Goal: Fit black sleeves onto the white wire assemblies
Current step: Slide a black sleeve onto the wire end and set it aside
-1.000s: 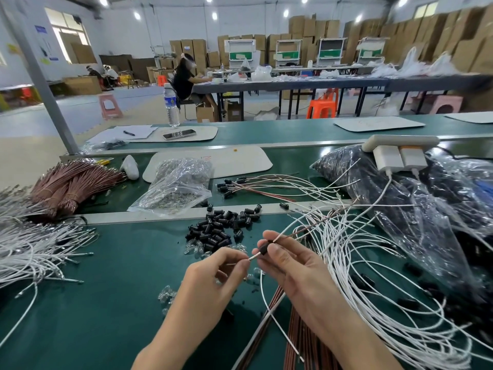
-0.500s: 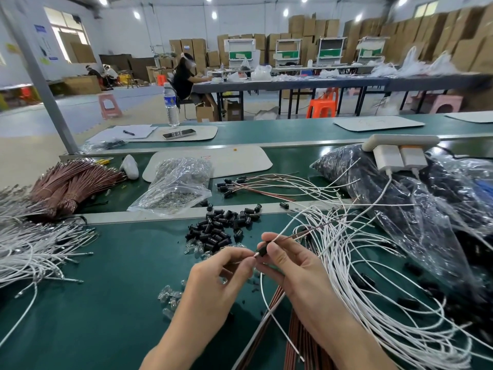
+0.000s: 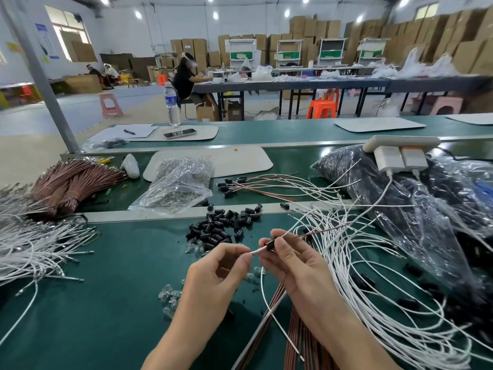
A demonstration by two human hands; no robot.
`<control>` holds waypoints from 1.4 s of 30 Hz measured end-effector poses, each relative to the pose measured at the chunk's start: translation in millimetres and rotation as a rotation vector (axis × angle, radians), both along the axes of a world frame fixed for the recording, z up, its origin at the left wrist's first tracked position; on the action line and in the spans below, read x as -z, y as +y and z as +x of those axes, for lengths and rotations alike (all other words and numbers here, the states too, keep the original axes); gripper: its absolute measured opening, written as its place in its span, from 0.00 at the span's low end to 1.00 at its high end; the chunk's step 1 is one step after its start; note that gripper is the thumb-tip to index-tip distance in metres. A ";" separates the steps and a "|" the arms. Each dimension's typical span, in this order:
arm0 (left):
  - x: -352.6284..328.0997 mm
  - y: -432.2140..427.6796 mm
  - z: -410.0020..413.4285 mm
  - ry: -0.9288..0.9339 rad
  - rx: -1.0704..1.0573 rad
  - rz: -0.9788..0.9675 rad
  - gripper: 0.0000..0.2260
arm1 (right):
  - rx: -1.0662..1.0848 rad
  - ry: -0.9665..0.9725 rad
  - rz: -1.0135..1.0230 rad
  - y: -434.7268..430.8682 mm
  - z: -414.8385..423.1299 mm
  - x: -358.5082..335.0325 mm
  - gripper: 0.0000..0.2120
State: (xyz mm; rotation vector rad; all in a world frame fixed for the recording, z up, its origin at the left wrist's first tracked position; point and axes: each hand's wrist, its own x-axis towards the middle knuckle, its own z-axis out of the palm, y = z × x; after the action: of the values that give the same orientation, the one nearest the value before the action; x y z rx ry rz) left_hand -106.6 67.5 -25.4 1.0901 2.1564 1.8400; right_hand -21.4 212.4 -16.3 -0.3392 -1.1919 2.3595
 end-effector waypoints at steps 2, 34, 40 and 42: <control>-1.3 -0.1 1.3 -0.021 -0.007 0.017 0.03 | -0.001 0.009 -0.004 -0.8 -0.1 0.2 0.08; -3.7 2.9 -3.8 -0.347 0.048 0.061 0.11 | -0.023 -0.025 0.105 -1.9 -1.0 1.6 0.09; -4.5 1.6 -2.6 -0.383 0.056 0.065 0.13 | -0.021 -0.032 0.110 -2.2 0.7 1.5 0.09; -5.0 1.3 -1.9 -0.360 0.065 0.047 0.13 | -0.020 -0.037 0.106 -1.9 0.8 1.9 0.09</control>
State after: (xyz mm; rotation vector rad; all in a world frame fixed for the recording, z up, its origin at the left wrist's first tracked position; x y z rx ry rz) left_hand -108.5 68.8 -20.4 0.7536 1.8617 1.8940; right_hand -20.6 210.4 -18.2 -0.3377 -1.3380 2.3048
